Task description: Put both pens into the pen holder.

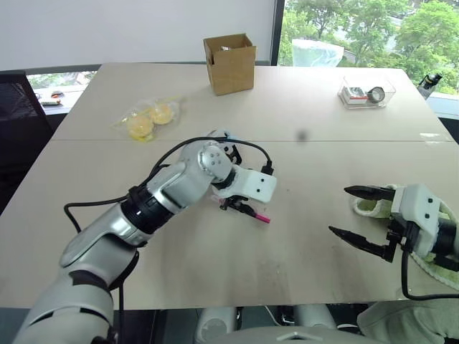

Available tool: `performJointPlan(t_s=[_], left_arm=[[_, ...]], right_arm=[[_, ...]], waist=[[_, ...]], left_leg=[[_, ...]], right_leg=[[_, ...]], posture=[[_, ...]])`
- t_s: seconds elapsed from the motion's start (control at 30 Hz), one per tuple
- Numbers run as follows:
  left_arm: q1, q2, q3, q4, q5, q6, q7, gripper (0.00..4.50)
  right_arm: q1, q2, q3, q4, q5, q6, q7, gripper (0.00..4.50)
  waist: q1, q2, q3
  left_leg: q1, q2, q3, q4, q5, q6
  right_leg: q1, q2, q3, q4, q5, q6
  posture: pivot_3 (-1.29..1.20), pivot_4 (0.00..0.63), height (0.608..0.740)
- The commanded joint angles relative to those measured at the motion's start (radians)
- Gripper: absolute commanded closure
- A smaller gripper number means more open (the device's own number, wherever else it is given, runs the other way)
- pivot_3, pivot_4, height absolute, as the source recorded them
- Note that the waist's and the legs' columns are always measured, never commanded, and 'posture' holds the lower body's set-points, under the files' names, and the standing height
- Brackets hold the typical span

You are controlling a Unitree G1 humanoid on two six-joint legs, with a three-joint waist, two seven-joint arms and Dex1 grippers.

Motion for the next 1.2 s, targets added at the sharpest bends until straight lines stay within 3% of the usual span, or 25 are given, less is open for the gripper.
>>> performJointPlan(t_s=[0.03,0.43,0.53,0.63,0.77,1.03,1.1,1.2], left_arm=[[-0.027,-0.01,-0.006,0.024,0.018,-0.089,-0.042,2.5],[-0.026,-0.05,-0.053,0.142,0.112,-0.306,-0.129,2.5],[-0.012,-0.051,-0.071,0.176,0.15,-0.353,-0.133,3.25],[0.005,-0.038,-0.07,0.195,0.176,-0.401,-0.126,4.37],[0.033,-0.029,-0.036,0.176,0.168,-0.374,-0.126,4.44],[-0.022,-0.181,0.331,0.046,-0.18,0.209,-0.067,4.44],[-0.058,-0.251,0.504,0.058,-0.297,0.405,0.042,4.44],[-0.074,-0.337,0.705,0.065,-0.407,0.536,0.218,4.44]], right_arm=[[0.016,0.009,-0.04,-0.048,0.005,-0.002,-0.024,0.0],[0.094,0.034,-0.079,-0.108,0.01,0.013,-0.075,0.0],[0.106,0.04,-0.085,-0.12,0.012,0.019,-0.085,0.0],[0.113,0.042,-0.088,-0.126,0.015,0.022,-0.09,0.0],[0.118,0.042,-0.095,-0.127,0.019,0.023,-0.092,0.0],[0.138,0.072,-0.165,-0.144,0.118,0.028,-0.081,0.0],[0.118,0.08,-0.184,-0.139,0.166,0.029,-0.089,0.0],[0.088,0.066,-0.19,-0.118,0.192,0.039,-0.093,0.0]], waist=[[-0.001,0.0,0.0],[0.0,0.0,0.0],[0.0,0.0,-0.001],[0.002,0.003,-0.004],[-0.001,0.004,-0.007],[0.0,0.002,-0.006],[-0.003,0.001,-0.006],[-0.01,0.001,-0.006]], left_leg=[[0.0,0.0,0.0,0.0,0.0,0.0],[0.0,0.0,0.0,0.0,0.0,0.0],[0.0,0.0,0.001,0.0,0.0,0.001],[0.001,0.0,0.0,0.0,-0.001,0.001],[0.003,0.0,0.0,0.001,0.0,0.001],[0.0,0.0,-0.002,0.002,0.0,0.001],[-0.001,0.0,-0.002,0.002,0.0,0.001],[-0.001,0.0,-0.002,0.001,0.0,0.001]], right_leg=[[0.0,0.0,0.0,0.0,0.0,0.0],[0.0,0.0,0.0,0.0,0.0,0.0],[0.0,0.0,0.001,0.0,0.0,0.0],[0.001,0.0,0.001,0.0,0.0,0.0],[0.002,0.0,0.002,0.001,0.0,0.0],[0.001,0.0,0.001,0.001,0.0,0.0],[0.001,0.001,0.001,0.001,0.001,0.004],[0.0,0.001,0.002,0.001,0.001,0.006]], posture=[[0.0,0.15,0.74],[0.0,0.15,0.74],[0.0,0.15,0.74],[0.0,0.15,0.74],[0.0,0.15,0.74],[0.0,0.15,0.74],[0.0,0.15,0.74],[0.0,0.15,0.74]])
